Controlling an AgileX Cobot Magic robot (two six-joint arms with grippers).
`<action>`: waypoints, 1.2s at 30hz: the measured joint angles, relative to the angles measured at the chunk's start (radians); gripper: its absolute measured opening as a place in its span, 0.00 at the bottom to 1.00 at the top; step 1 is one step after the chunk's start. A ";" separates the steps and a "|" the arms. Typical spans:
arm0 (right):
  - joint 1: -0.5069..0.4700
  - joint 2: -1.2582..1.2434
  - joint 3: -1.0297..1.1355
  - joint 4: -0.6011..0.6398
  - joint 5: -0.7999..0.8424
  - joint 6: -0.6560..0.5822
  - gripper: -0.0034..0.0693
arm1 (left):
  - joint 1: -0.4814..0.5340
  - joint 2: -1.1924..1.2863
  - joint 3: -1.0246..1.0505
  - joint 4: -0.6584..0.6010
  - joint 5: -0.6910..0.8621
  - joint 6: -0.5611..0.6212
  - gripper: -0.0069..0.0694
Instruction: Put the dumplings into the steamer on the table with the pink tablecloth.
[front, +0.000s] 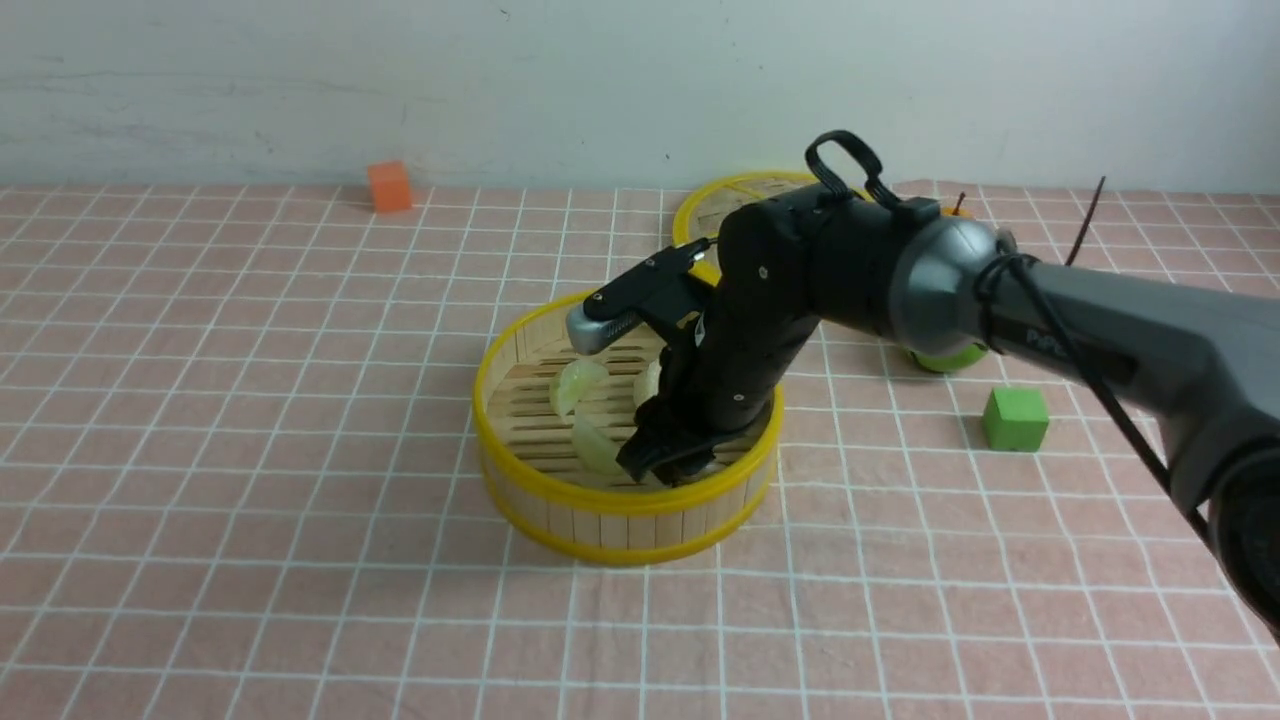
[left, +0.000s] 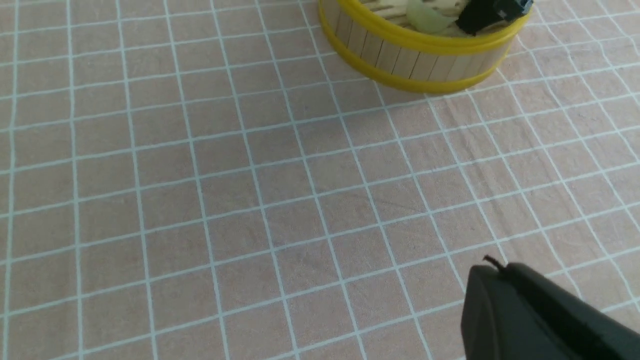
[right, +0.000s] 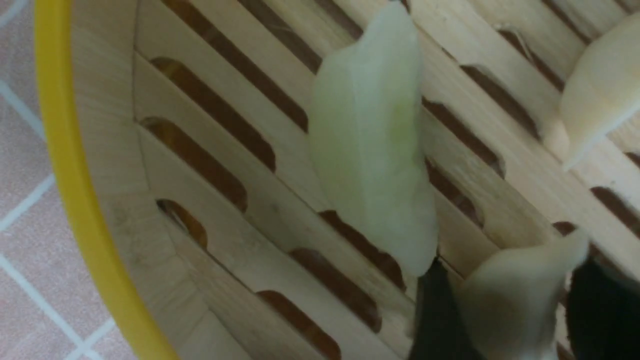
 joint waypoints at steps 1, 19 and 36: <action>0.000 0.000 0.000 0.000 0.004 0.001 0.61 | 0.000 -0.005 0.007 0.000 -0.009 0.000 0.08; 0.000 -0.626 0.121 -0.012 0.291 0.047 0.02 | 0.000 -0.085 0.220 0.010 -0.272 0.000 0.09; 0.000 -1.395 0.884 0.030 -0.191 0.047 0.03 | 0.000 -0.085 0.220 0.010 -0.268 0.000 0.09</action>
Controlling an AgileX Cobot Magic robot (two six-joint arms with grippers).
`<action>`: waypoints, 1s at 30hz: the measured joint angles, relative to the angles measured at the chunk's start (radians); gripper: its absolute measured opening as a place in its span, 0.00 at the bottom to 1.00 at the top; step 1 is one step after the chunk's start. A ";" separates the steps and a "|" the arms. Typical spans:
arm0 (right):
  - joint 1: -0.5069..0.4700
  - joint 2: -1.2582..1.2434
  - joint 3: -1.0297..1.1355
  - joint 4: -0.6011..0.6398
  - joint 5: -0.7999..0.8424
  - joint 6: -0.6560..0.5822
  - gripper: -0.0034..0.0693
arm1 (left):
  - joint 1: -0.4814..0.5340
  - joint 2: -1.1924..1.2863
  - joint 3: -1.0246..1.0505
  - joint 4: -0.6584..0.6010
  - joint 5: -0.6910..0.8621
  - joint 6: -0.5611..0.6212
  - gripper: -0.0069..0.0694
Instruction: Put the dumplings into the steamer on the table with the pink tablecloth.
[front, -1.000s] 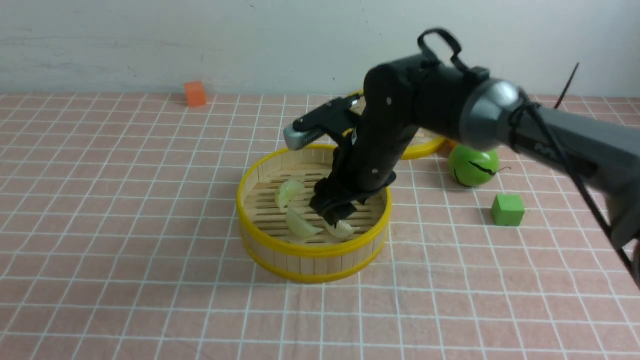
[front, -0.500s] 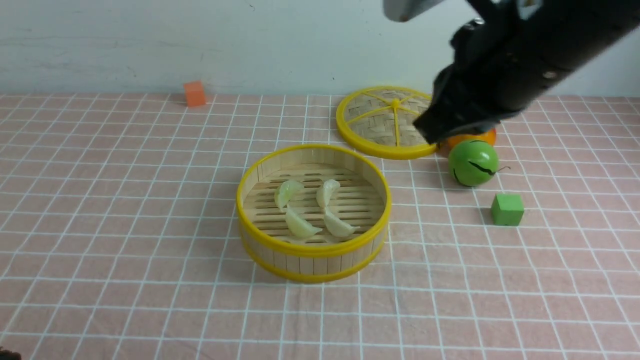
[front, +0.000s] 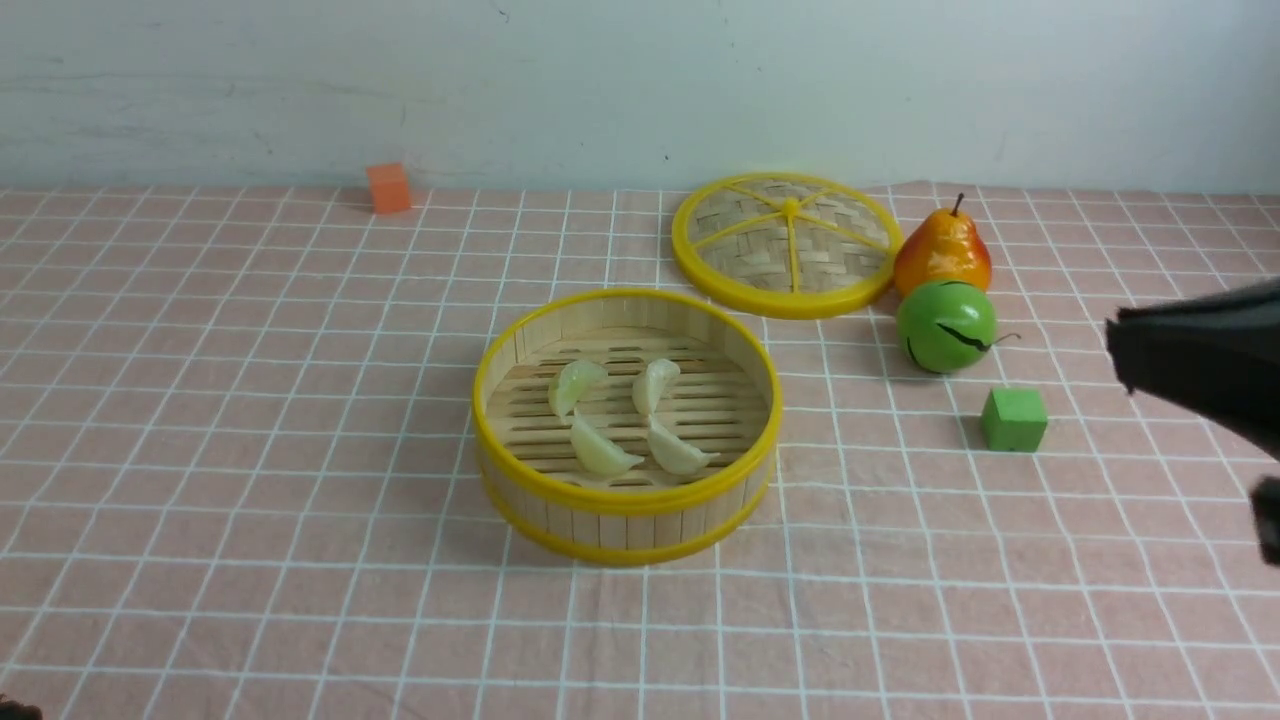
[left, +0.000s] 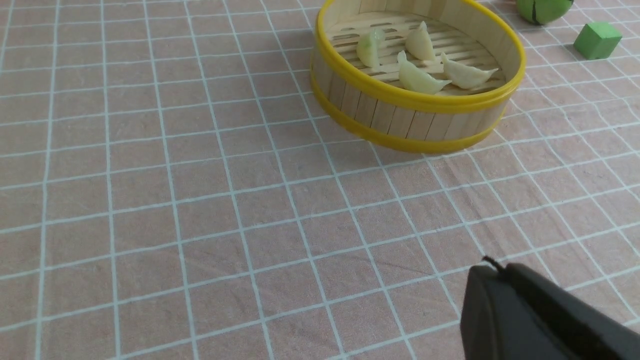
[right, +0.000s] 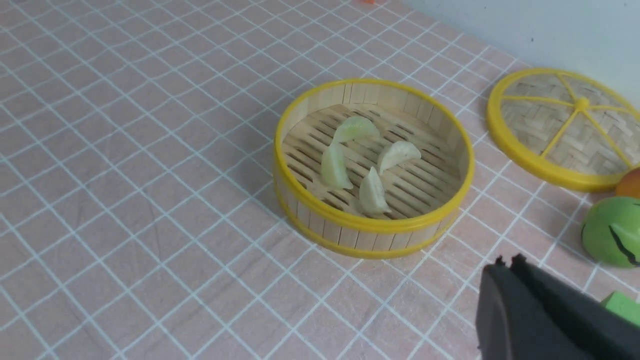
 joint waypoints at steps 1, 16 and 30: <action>0.000 -0.023 0.014 0.000 0.007 0.000 0.03 | 0.000 0.000 0.000 0.000 0.000 0.000 0.09; 0.000 -0.109 0.071 0.009 0.158 0.001 0.02 | 0.000 0.000 0.000 0.000 0.000 0.000 0.09; -0.338 -0.523 0.732 -0.079 -0.445 0.235 0.02 | 0.000 0.000 0.000 0.000 0.008 0.000 0.10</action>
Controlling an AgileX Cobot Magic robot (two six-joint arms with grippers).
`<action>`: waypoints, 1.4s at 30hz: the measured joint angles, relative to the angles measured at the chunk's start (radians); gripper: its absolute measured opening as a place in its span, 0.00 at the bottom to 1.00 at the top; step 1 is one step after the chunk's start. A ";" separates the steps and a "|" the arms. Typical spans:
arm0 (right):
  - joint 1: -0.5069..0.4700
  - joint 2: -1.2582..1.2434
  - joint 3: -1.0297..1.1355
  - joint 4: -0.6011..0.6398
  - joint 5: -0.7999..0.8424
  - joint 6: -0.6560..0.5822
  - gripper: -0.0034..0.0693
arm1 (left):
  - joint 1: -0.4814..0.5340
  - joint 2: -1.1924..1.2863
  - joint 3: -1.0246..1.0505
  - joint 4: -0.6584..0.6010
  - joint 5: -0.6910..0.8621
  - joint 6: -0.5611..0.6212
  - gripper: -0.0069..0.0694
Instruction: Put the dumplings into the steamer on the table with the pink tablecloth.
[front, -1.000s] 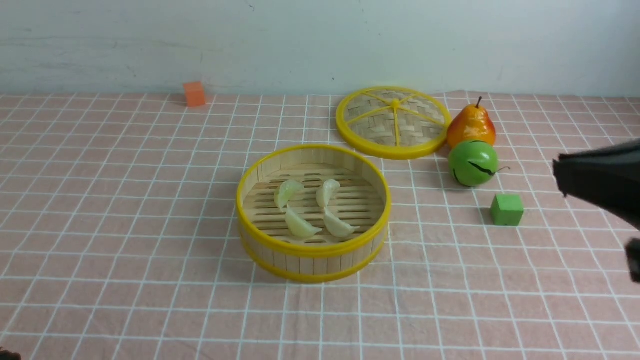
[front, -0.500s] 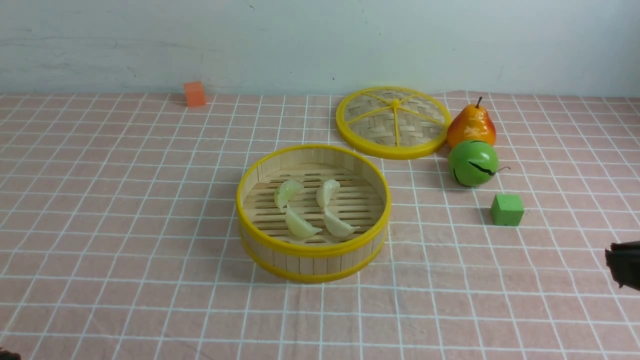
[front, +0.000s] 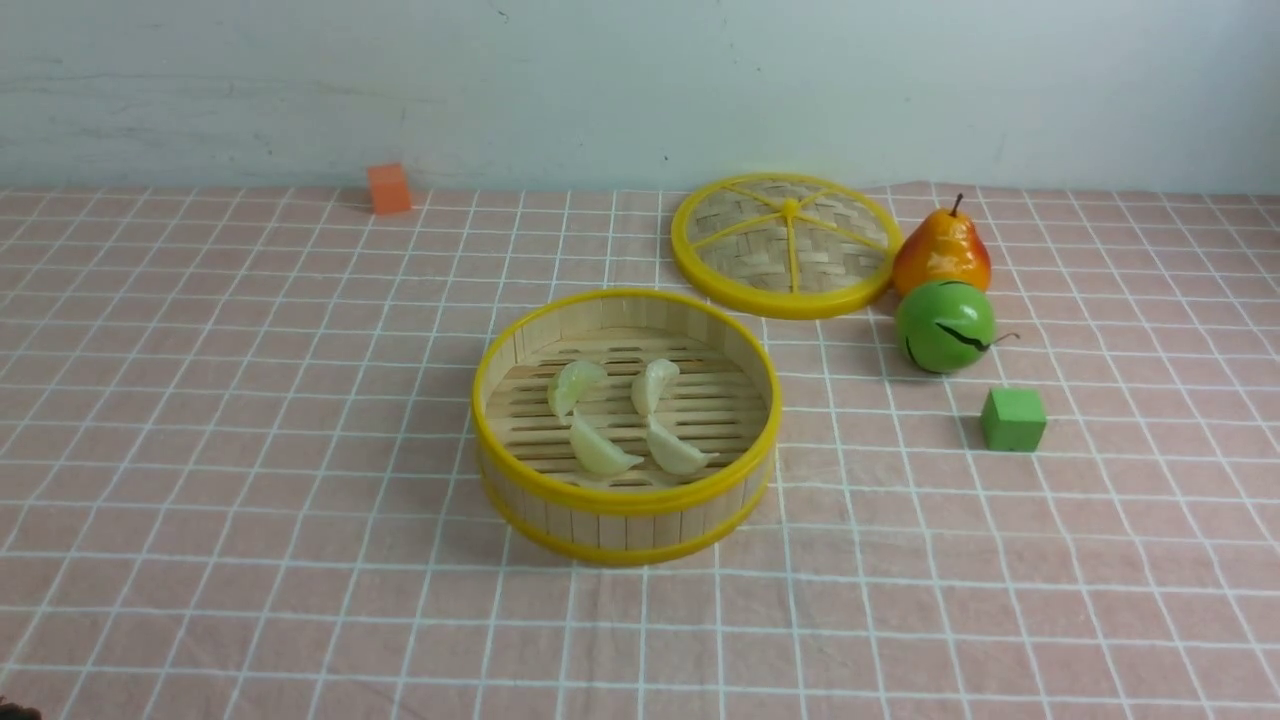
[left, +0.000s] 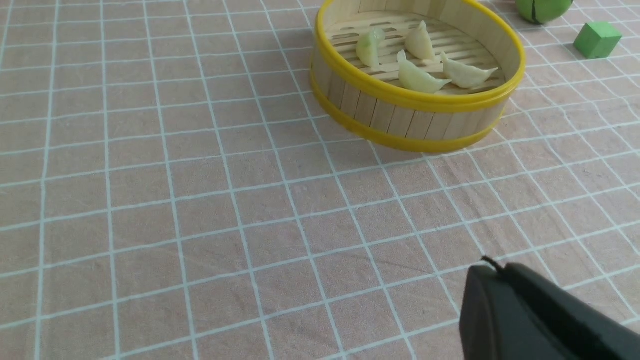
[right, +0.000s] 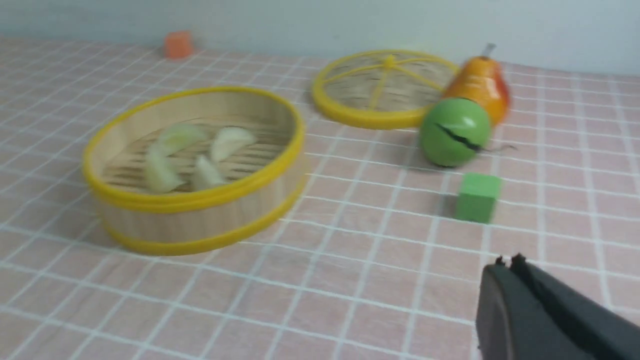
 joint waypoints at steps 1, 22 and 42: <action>-0.053 -0.068 0.056 -0.021 -0.003 0.027 0.02 | 0.000 0.000 0.000 0.000 0.008 0.000 0.10; -0.299 -0.290 0.237 -0.032 0.161 0.003 0.02 | 0.000 0.000 0.000 -0.002 0.022 0.000 0.11; -0.299 -0.290 0.235 -0.026 0.163 -0.001 0.04 | 0.000 0.000 0.000 -0.002 0.022 0.000 0.14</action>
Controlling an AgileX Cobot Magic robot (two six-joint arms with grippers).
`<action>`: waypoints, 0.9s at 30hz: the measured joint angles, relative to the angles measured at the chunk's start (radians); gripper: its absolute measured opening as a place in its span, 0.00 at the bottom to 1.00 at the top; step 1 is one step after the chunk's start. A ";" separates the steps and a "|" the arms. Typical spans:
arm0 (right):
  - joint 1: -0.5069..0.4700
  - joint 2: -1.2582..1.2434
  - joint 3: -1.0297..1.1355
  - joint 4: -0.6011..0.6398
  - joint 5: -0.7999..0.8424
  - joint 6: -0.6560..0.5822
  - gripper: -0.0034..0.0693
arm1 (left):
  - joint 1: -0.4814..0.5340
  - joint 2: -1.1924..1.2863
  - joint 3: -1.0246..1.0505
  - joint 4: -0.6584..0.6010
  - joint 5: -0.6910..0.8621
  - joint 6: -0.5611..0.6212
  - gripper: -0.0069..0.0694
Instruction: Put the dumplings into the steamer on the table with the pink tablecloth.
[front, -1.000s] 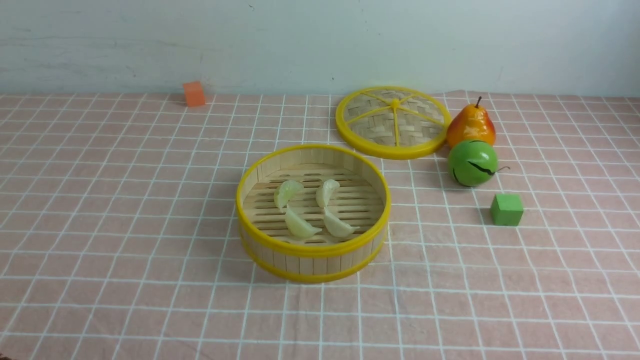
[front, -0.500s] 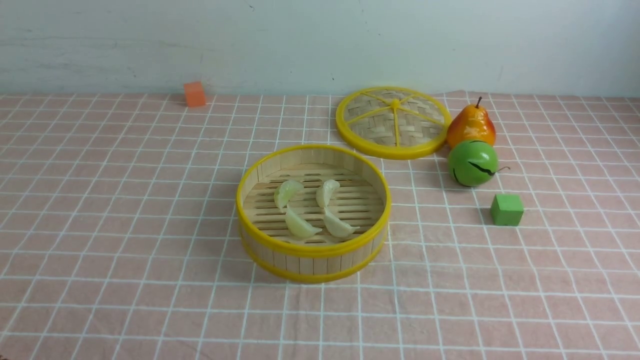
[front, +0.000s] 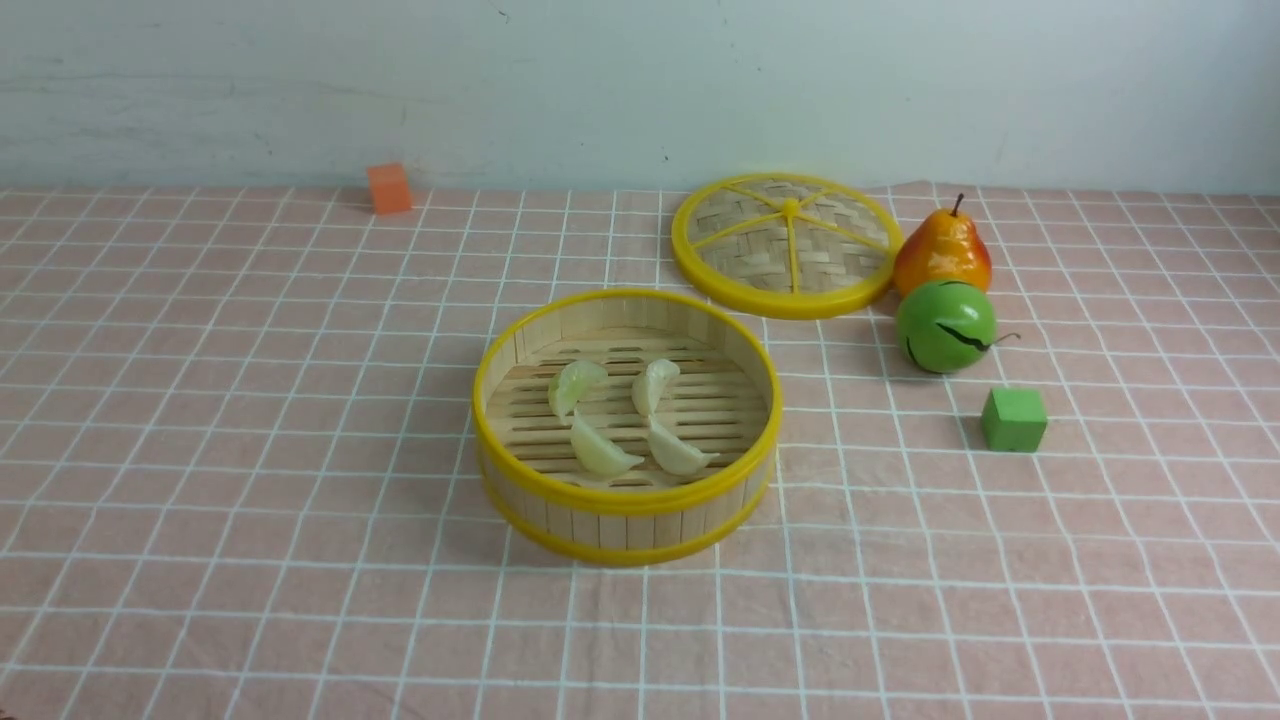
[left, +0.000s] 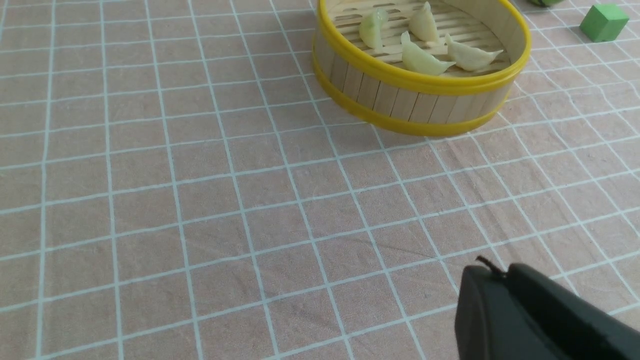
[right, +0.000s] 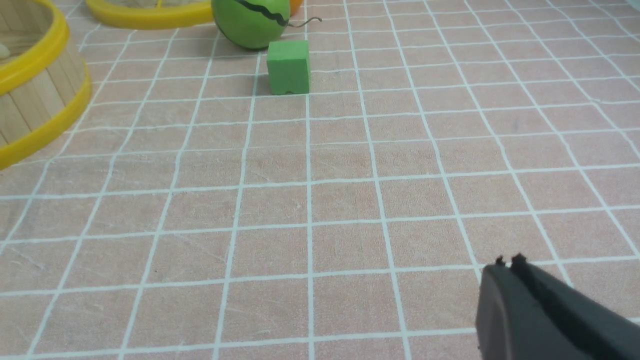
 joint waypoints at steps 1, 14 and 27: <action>0.000 0.000 0.000 0.000 0.000 0.000 0.04 | 0.000 0.000 0.000 0.000 0.000 0.000 0.14; 0.000 -0.001 0.000 0.000 0.001 -0.001 0.06 | 0.067 -0.071 0.123 -0.010 -0.139 -0.037 0.15; 0.000 -0.001 0.000 0.000 0.001 -0.002 0.08 | 0.403 -0.227 0.447 -0.061 -0.521 -0.113 0.13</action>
